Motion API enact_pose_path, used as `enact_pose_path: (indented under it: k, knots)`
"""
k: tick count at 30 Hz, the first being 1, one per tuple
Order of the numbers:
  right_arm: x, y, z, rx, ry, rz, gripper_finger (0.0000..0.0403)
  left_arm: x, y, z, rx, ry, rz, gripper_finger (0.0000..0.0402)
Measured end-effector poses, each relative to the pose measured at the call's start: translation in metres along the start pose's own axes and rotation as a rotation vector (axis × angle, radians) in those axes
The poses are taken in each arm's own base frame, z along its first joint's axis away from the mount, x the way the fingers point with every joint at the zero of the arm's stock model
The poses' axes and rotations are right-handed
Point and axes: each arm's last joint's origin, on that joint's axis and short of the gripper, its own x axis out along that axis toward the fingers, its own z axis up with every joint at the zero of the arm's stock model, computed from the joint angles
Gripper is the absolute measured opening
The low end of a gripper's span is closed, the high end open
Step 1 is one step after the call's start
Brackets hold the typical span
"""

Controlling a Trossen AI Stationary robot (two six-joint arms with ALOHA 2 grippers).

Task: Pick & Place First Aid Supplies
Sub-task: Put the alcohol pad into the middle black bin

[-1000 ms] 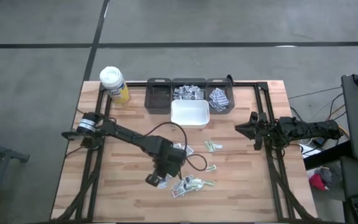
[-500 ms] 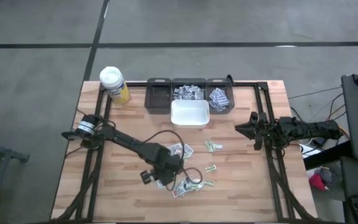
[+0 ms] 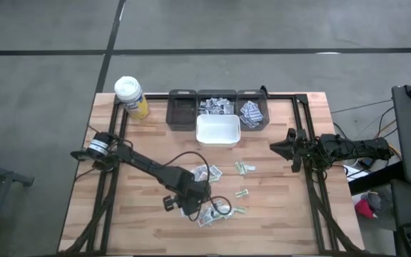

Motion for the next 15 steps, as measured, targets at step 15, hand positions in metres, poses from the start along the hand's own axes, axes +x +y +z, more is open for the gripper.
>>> enact_pose_path:
  k: [15]
  knots:
    - [0.000,0.000,0.000,0.000,0.000,0.000,0.0063,0.016,0.003,0.002,0.038,-0.046,-0.051,0.0078]
